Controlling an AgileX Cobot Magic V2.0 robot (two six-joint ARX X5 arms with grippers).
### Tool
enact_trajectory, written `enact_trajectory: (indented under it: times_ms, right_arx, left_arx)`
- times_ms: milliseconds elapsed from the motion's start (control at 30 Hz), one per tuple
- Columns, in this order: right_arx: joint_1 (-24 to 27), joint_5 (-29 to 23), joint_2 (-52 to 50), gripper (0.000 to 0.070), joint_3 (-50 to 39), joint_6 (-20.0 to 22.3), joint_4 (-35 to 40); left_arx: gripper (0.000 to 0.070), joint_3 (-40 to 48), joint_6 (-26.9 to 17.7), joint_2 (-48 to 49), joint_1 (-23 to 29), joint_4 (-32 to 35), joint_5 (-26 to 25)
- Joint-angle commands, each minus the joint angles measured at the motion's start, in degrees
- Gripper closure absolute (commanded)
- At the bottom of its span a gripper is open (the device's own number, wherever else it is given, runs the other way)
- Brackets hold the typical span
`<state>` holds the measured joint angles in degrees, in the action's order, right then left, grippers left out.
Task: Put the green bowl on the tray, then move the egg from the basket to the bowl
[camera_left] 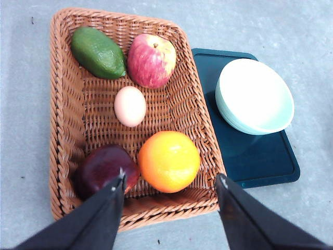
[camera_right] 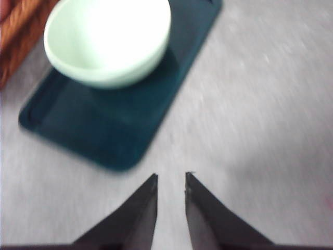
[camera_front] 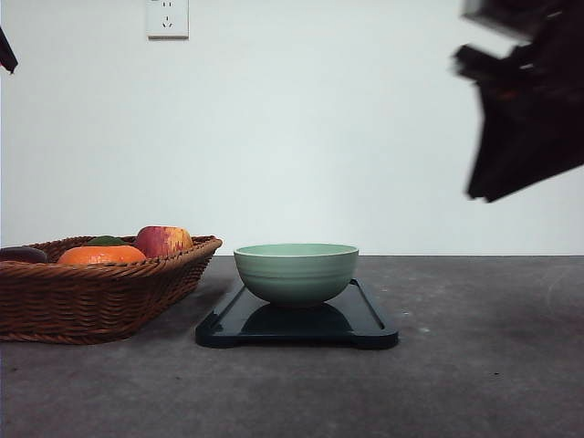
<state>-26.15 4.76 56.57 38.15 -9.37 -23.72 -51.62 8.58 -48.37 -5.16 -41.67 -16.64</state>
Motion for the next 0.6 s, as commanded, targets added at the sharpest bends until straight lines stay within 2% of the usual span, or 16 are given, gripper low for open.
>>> enact_trajectory:
  times_ms: [0,167,333,567]
  right_arx:
    - [-0.24,-1.37,-2.89,0.0556,-0.39,0.76,-1.40]
    - [-0.24,-3.60,-9.62,0.0549,-0.72,1.00,-7.38]
    - [-0.24,-4.43,-12.66,0.0550,-0.72,1.01,-7.17]
    - [-0.24,-4.84,-12.88,0.0550,-0.72,1.01,-5.54]
  left_arx:
    - [0.0350,-1.43,-0.34,-0.53,-0.41,0.48,-0.13]
    - [0.0349,-3.86,-0.39,-4.69,-1.57,0.44,-0.13]
    - [0.0347,-9.91,-0.46,-13.88,-3.01,-0.18,-0.06]
    - [0.0336,-23.58,-3.04,-30.16,-4.27,-7.39,1.95]
